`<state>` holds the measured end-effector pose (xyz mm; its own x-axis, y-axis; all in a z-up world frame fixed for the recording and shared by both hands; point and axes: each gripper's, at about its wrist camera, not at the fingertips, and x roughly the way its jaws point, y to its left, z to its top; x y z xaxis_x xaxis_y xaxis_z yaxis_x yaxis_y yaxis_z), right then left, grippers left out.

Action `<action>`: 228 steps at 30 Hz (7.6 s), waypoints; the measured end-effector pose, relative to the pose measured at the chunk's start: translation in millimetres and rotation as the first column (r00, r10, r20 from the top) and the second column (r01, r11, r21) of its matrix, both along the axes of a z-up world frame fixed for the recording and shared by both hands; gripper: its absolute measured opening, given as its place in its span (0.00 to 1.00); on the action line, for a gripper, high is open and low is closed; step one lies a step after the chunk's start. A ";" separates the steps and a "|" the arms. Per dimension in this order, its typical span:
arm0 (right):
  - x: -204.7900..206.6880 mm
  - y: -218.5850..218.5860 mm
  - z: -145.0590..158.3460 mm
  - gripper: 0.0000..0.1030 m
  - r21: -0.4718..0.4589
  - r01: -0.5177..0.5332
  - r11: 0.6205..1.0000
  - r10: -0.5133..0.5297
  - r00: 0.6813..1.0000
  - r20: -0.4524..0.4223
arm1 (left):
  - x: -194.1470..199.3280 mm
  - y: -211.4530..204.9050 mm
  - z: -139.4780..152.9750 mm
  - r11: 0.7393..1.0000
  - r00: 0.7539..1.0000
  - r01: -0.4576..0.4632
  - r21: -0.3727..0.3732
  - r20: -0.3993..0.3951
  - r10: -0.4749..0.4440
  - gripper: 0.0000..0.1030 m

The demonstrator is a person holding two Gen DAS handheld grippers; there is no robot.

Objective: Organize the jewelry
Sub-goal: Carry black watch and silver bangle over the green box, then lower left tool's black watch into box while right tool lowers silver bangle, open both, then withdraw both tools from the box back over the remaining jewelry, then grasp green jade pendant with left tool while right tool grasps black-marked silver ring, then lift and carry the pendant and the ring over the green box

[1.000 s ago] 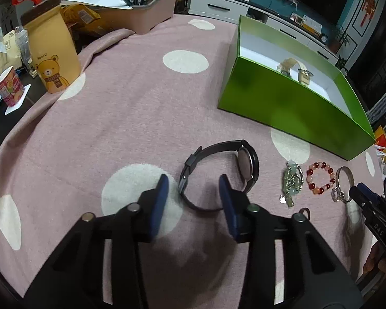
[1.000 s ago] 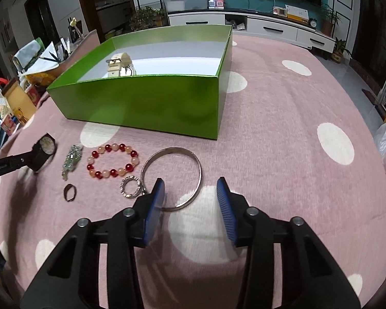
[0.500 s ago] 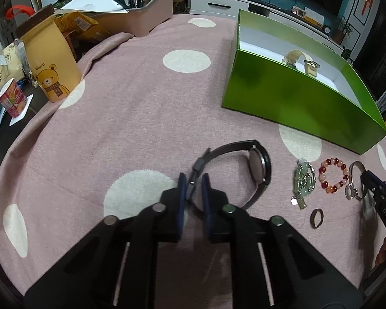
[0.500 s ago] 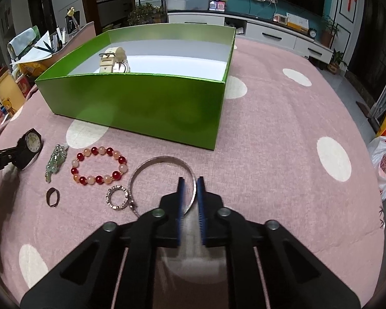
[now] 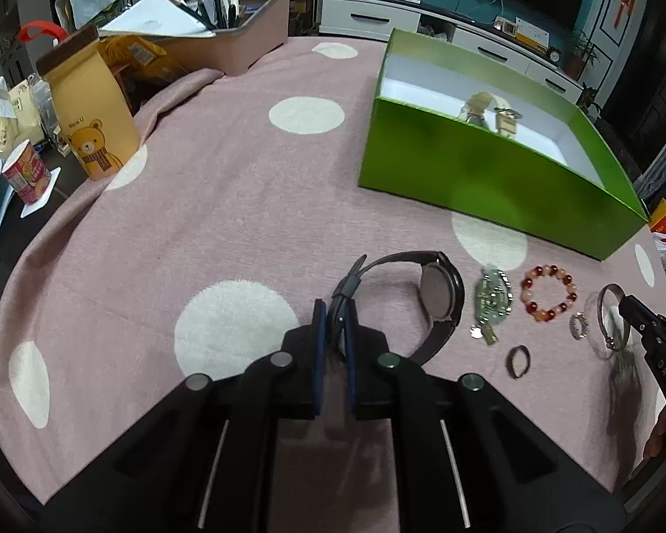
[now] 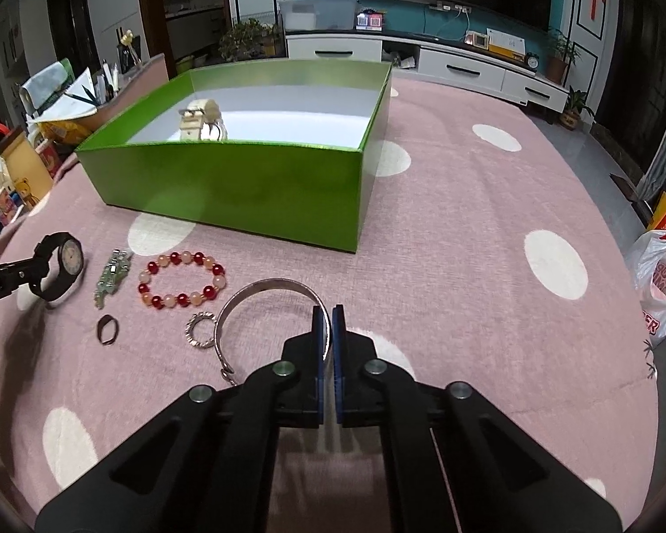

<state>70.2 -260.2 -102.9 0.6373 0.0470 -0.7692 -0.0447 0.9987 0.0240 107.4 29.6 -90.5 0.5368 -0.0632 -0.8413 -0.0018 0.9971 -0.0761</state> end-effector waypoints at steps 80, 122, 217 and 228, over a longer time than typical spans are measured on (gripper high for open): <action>144.5 25.4 38.5 0.03 -0.066 -0.077 0.995 0.081 0.994 0.066 | 150.6 -93.1 43.0 0.971 0.990 0.125 0.205 0.040 -0.136 0.08; 74.8 4.2 78.7 0.53 0.091 -0.065 0.994 0.049 0.984 0.172 | 90.5 -100.9 81.3 0.975 0.971 0.193 0.109 0.121 -0.206 0.85; -0.6 44.9 -1.3 0.20 0.051 -0.211 0.976 0.211 0.977 0.019 | 2.4 -74.9 -2.7 0.963 0.970 0.243 -0.116 0.058 -0.237 0.09; -15.3 37.7 16.3 0.20 0.062 -0.202 0.978 0.198 0.978 0.062 | -11.0 -57.2 20.0 0.969 0.976 0.207 -0.135 0.097 -0.195 0.09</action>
<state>54.9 -222.4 -86.6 0.6515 0.2281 -0.7236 -0.2461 0.9657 0.0828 96.4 -27.6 -70.5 0.5675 -0.2938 -0.7692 0.2099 0.9549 -0.2099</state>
